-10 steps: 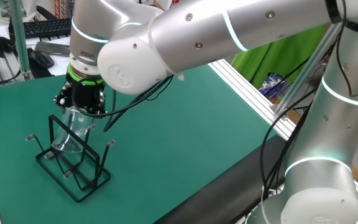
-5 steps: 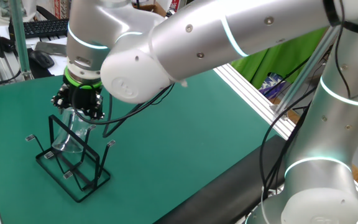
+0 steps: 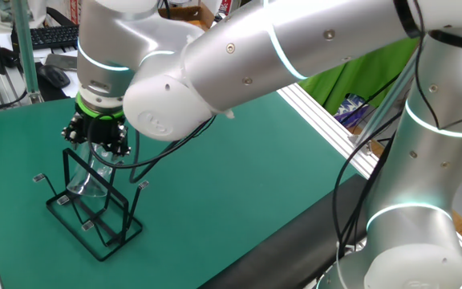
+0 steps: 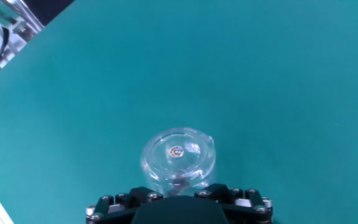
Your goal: Take the cup off the cup rack
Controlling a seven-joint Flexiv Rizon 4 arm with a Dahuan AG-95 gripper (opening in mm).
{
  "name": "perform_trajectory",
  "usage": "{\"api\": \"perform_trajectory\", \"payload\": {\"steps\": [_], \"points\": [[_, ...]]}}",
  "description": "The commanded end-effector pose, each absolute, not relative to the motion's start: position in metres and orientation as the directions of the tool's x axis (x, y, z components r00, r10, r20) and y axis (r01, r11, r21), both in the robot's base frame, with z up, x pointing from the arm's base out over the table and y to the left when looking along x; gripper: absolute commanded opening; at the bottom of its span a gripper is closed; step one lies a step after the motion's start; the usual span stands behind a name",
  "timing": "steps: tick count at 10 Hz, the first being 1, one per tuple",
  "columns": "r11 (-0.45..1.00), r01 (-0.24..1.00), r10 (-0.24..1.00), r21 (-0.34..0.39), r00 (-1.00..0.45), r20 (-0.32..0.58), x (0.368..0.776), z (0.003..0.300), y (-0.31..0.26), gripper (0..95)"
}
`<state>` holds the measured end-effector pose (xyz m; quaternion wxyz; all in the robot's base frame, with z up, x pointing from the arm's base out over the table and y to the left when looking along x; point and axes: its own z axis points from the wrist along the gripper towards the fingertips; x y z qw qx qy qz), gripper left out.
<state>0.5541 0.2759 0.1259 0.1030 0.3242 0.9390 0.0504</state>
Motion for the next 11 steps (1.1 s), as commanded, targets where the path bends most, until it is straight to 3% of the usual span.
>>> {"api": "perform_trajectory", "payload": {"steps": [1,11], "points": [[0.79,0.593,0.612,0.156,-0.775,-0.156,0.5548,0.1246,0.277,76.0],[0.829,0.548,0.559,0.114,-0.821,-0.12,0.5548,0.1246,0.277,76.0]]}}
